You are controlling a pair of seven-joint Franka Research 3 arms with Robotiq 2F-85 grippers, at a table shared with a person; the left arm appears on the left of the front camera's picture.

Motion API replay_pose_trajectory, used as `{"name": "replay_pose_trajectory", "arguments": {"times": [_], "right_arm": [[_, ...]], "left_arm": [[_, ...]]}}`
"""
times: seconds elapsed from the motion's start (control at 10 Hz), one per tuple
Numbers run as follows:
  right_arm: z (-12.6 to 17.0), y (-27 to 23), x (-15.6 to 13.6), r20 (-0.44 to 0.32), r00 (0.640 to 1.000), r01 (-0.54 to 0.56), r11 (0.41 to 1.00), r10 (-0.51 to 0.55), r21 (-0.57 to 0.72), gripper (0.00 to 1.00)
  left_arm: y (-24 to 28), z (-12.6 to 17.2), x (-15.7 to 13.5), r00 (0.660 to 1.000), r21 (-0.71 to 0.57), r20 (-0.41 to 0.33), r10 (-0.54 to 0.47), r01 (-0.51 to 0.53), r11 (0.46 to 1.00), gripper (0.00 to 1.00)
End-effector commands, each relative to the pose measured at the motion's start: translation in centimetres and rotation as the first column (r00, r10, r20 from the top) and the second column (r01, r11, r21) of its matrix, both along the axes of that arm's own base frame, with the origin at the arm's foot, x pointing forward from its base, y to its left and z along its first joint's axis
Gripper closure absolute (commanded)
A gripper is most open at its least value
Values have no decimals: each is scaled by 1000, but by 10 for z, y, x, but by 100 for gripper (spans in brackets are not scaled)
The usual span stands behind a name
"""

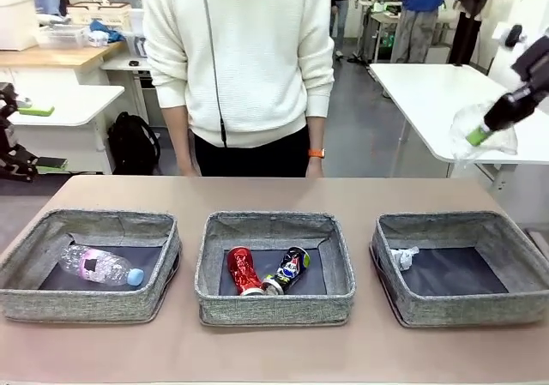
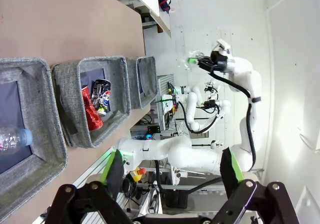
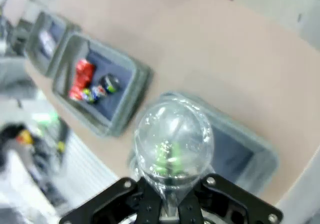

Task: Sort the waste into the appropriate baskets.
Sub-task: Pick up the waste item pointed out by the person.

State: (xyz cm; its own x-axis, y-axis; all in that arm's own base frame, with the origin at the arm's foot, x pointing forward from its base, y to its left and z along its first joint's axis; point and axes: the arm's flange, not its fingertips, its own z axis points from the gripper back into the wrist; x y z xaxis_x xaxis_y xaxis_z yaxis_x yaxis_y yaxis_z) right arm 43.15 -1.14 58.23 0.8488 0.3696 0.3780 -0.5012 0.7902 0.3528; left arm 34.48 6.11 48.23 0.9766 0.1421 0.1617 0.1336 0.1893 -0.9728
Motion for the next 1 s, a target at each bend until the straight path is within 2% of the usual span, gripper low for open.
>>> {"name": "replay_pose_trajectory", "arguments": {"times": [0.0,0.1,0.2,0.4,0.5,0.6,0.8,0.9], "right_arm": [[48,70,-10,-173,957,220,971,-233,-93,98],[63,114,-25,-186,932,290,948,-311,-130,98],[72,151,-41,-193,927,295,942,-323,-158,98],[92,218,-65,-249,929,209,943,-274,-258,98],[108,255,-75,-302,914,161,925,-272,-345,98],[119,284,-82,-323,898,157,904,-298,-398,98],[123,325,-95,-349,895,94,883,-277,-460,98],[121,339,-100,-341,891,104,868,-298,-486,98]], "left_arm": [[1,0,-1,1000,1,19,-12,12,1000,0],[1,0,-1,1000,1,19,-12,12,1000,0],[1,0,-1,1000,1,19,-12,12,1000,0],[1,0,-1,1000,1,19,-12,12,1000,0],[1,0,-1,1000,1,19,-12,12,1000,0],[1,0,-1,1000,1,19,-12,12,1000,0],[1,0,-1,1000,1,19,-12,12,1000,0],[1,0,-1,1000,1,19,-12,12,1000,0]]}}
